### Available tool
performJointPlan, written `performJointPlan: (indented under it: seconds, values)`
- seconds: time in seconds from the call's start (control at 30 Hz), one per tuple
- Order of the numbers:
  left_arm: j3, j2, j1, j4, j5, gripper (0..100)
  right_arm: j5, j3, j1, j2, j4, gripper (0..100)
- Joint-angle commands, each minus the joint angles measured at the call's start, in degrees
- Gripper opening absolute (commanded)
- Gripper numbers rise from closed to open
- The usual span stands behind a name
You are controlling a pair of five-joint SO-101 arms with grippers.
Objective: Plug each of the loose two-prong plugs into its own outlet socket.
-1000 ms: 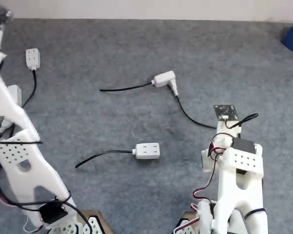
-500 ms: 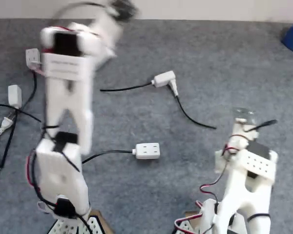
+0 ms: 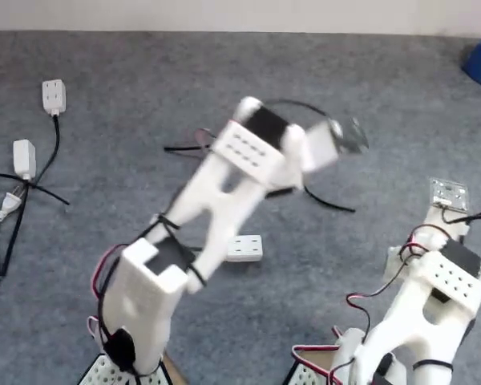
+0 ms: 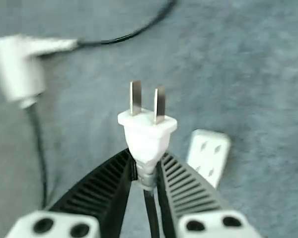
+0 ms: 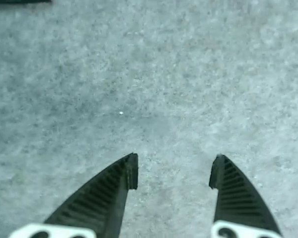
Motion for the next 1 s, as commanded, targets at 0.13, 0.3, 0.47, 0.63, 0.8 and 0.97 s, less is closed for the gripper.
performJointPlan:
  seconds: [0.13,0.3,0.47,0.63,0.8,0.97]
  values:
    - [-0.48,3.82,8.84,0.44,-0.35,5,4.13,-3.3,18.42,-1.1,-3.91,23.8]
    - [-0.48,6.99,13.14,0.35,-0.35,5,4.75,-2.95,20.62,-1.27,-4.09,23.8]
    - [-0.48,8.22,14.37,0.35,-0.18,11,5.1,-3.21,20.09,-1.63,-3.74,23.8]
    - [-1.71,8.22,9.54,0.35,0.79,28,5.1,-2.86,15.34,-1.54,-3.65,23.8]
    - [-5.32,8.13,-0.22,0.35,1.23,26,4.75,-2.86,8.92,-1.63,-1.19,23.8]
    - [-13.76,8.57,-18.07,0.35,12.57,18,5.1,-3.3,-6.2,-1.1,3.65,23.8]
